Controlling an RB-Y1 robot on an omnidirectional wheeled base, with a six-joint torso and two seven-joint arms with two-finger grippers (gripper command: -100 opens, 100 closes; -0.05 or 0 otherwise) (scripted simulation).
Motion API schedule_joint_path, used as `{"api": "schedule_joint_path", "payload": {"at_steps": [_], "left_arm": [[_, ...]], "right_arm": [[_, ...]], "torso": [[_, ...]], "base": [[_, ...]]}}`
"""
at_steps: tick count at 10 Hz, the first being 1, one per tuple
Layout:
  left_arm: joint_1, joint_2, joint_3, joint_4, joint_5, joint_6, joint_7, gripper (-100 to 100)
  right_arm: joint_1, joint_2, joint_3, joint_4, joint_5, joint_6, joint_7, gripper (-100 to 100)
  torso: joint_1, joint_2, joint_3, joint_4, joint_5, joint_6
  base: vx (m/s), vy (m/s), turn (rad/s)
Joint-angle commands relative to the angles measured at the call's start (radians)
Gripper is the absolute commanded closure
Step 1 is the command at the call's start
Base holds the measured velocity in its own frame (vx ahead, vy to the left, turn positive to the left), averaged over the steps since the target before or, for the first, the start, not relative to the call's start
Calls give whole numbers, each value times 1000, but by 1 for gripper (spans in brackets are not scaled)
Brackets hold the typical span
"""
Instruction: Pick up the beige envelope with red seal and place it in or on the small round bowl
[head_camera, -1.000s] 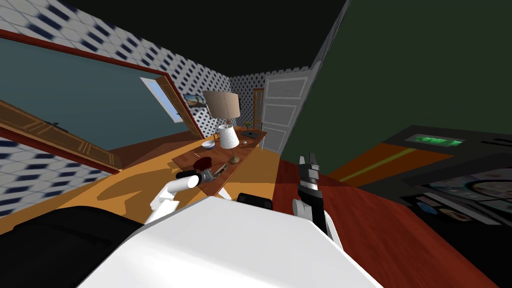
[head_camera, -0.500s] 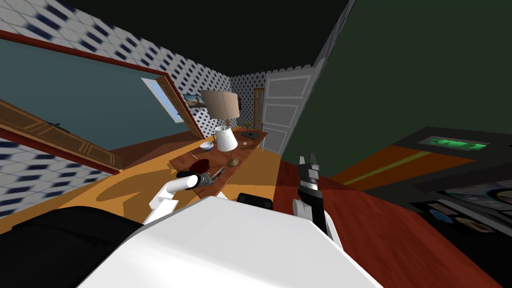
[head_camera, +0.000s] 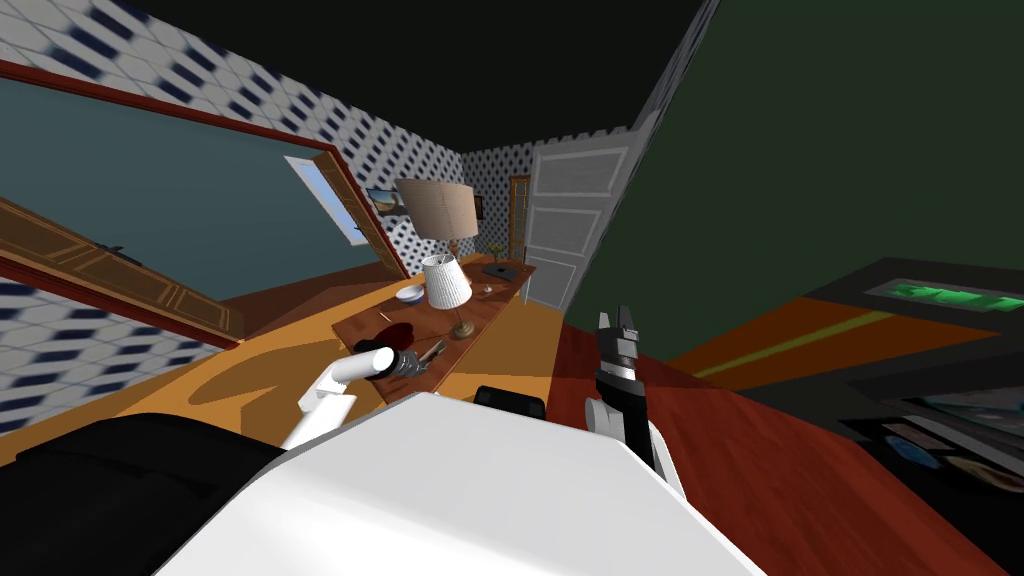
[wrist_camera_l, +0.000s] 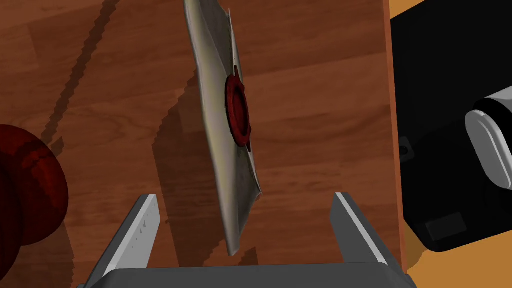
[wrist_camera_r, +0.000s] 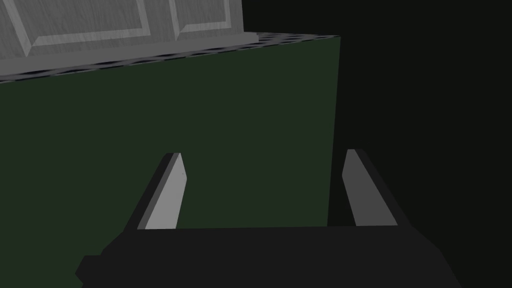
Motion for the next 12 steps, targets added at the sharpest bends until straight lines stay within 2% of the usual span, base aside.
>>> {"api": "schedule_joint_path", "payload": {"at_steps": [1,4,5,8,9,12], "left_arm": [[-6,5,2,15,0,44,12,-100],[-25,33,14,59,6,123,52,-100],[-25,33,14,59,6,145,52,-100],[-41,61,24,96,12,223,85,-100],[-41,61,24,96,12,230,85,-100],[-56,97,35,133,19,320,121,-100]], "right_arm": [[0,0,0,0,0,0,0,0],[0,0,0,0,0,0,0,0],[0,0,0,0,0,0,0,0],[0,0,0,0,0,0,0,0],[0,0,0,0,0,0,0,0],[0,0,0,0,0,0,0,0]], "torso": [[0,0,0,0,0,0],[0,0,0,0,0,0],[0,0,0,0,0,0],[0,2,1,0,0,0],[-1,3,1,0,0,0],[-1,1,1,0,0,0]], "base": [[109,-16,18],[115,-13,29],[92,-23,23],[85,-19,26],[70,-14,17],[103,-23,29]]}}
